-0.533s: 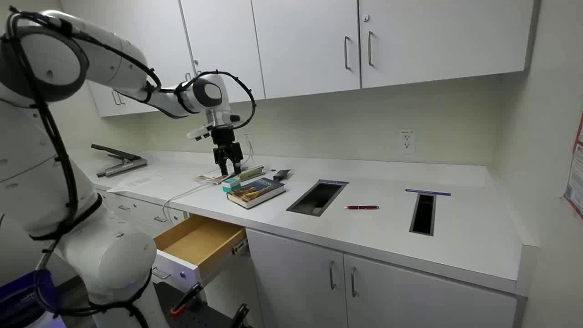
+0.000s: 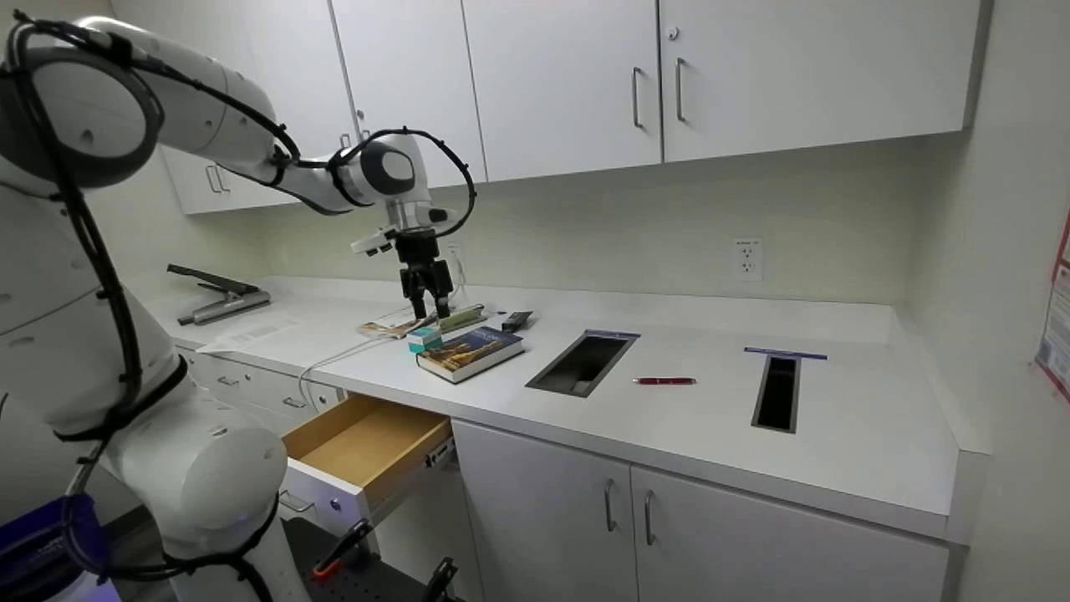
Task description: Open the bottom right door of the cabinet.
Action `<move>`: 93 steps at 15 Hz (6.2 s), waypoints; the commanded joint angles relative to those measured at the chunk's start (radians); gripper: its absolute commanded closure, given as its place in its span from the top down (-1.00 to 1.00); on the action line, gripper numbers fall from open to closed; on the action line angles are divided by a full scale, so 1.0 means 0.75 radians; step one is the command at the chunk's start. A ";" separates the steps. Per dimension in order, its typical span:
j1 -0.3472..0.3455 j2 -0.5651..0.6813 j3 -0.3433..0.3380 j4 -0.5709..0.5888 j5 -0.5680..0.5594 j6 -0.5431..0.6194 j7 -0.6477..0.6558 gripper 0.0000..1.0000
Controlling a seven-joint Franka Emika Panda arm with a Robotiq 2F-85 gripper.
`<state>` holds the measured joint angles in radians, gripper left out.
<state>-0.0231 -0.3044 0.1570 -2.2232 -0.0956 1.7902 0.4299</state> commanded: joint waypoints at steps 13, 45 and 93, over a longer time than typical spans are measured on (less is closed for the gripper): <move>-0.265 0.093 -0.392 -0.089 0.105 0.232 0.110 1.00; -0.542 0.459 -0.827 -0.196 1.084 0.766 0.075 1.00; -0.883 1.281 -0.718 -0.158 2.725 -0.069 -0.263 1.00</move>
<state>-0.6900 0.6375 -0.3709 -2.3682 1.9519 1.7782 0.1746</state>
